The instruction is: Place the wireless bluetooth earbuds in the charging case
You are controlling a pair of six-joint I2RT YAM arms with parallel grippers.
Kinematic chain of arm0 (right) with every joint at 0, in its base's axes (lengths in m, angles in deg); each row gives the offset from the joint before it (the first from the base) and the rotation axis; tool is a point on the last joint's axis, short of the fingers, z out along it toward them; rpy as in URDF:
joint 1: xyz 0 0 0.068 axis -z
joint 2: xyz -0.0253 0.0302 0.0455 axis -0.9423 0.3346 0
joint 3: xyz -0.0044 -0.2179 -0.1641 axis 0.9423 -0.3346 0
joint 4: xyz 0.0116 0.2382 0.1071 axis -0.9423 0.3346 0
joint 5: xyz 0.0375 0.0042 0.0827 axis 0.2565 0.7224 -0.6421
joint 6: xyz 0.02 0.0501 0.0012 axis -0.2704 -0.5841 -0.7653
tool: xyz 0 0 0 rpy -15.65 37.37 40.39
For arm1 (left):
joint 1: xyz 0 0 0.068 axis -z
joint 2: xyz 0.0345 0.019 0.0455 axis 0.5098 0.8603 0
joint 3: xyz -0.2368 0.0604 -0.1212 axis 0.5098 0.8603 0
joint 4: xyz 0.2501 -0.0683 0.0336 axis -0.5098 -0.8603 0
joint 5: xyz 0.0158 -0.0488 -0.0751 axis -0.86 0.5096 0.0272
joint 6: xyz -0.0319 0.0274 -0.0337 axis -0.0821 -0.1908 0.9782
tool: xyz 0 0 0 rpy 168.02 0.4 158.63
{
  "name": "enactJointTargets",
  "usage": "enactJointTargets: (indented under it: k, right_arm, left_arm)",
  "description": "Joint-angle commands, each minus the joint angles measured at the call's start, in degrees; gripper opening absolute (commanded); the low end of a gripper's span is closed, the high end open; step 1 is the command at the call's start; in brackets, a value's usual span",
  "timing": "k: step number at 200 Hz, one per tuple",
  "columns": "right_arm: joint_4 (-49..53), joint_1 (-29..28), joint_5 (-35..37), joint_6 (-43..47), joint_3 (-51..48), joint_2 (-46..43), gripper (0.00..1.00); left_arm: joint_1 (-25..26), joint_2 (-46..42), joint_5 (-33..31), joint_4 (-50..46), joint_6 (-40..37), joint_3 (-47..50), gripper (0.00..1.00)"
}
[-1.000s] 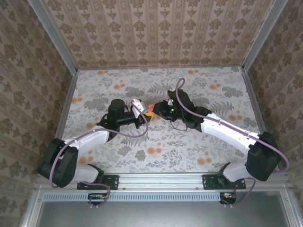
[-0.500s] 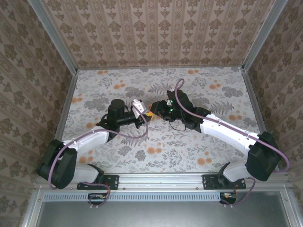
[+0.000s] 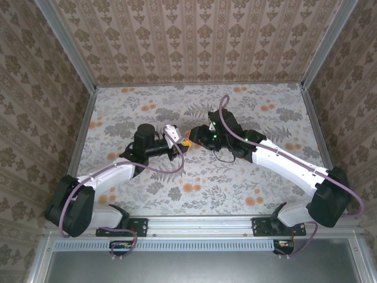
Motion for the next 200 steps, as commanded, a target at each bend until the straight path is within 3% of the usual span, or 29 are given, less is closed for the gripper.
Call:
enactJointTargets:
  k: [1, 115, 200]
  right_arm:
    - [6.4, 0.6, -0.7, 6.2, 4.2, -2.7, 0.36]
    - [22.6, 4.0, -12.9, 26.6, 16.6, 5.2, 0.36]
    - [24.7, 4.1, -13.6, 29.3, 19.2, 8.5, 0.31]
  left_arm:
    - [0.2, -1.3, 1.9, 0.1, -2.2, -0.1, 0.17]
    - [0.1, -1.2, 6.7, -1.7, -3.4, -1.3, 0.18]
    - [0.1, -1.2, 7.1, -2.1, -3.4, -1.7, 0.18]
